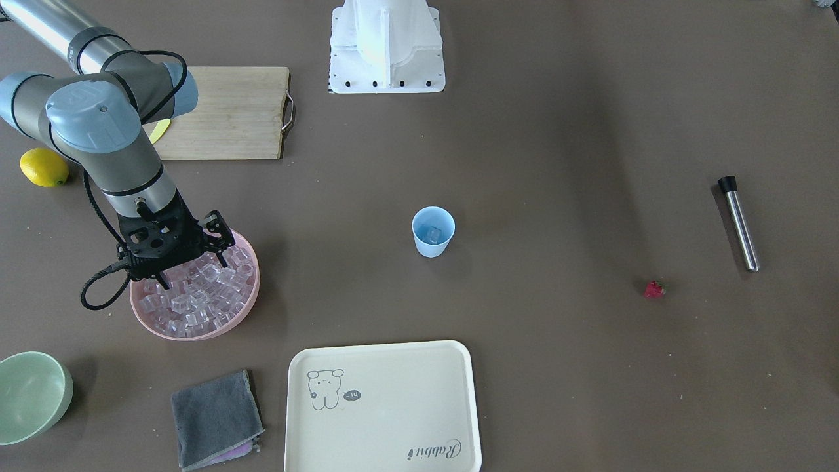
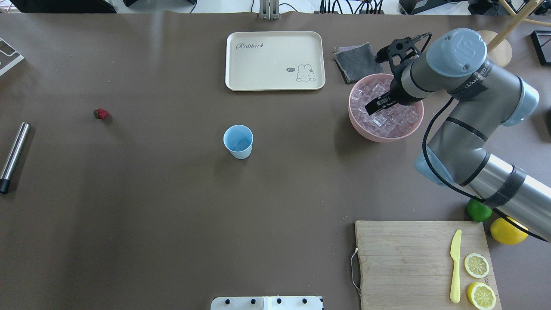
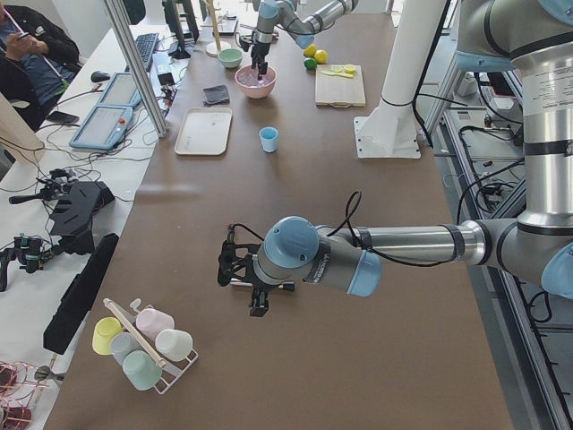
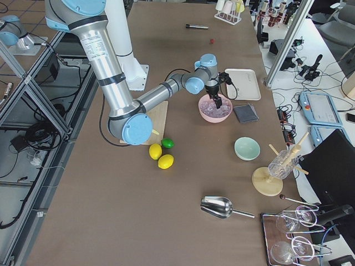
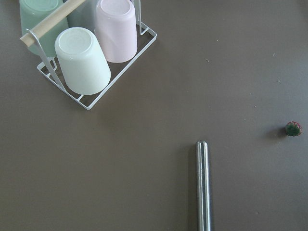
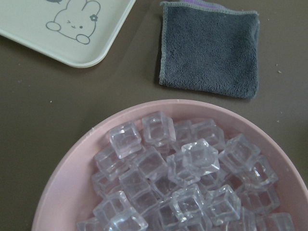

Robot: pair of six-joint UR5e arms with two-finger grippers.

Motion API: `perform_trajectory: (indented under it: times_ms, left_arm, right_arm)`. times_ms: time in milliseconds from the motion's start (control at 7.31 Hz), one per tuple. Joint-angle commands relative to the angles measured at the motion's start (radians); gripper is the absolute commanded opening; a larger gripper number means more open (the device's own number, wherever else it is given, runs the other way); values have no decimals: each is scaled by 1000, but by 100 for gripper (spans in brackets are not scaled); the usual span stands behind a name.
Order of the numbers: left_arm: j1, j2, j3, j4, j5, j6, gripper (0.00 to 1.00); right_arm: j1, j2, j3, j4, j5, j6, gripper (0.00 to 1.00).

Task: Mash ice and strawberries in cup
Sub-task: 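Grasp a third ice cube from the bowl with the right gripper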

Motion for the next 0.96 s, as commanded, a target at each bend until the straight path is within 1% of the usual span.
perform_trajectory:
  times_ms: [0,137,274,684,821]
  left_arm:
    - [2,-9,5,1,2,-1,99]
    - [2,-9,7,1,2,-2,99]
    - [2,-9,7,1,2,-2,99]
    - [2,-11,8,1,2,-2,99]
    - [0,-11,5,1,2,-2,99]
  right_arm:
    - [-5,1,-8,-2,1,-2,52]
    - [-20,1,-14,-3,0,0,40]
    - [-25,1,-17,-2,3,-2,36]
    - [-25,6,-37,-8,14,-2,37]
    - [-27,6,-26,-3,53,0,38]
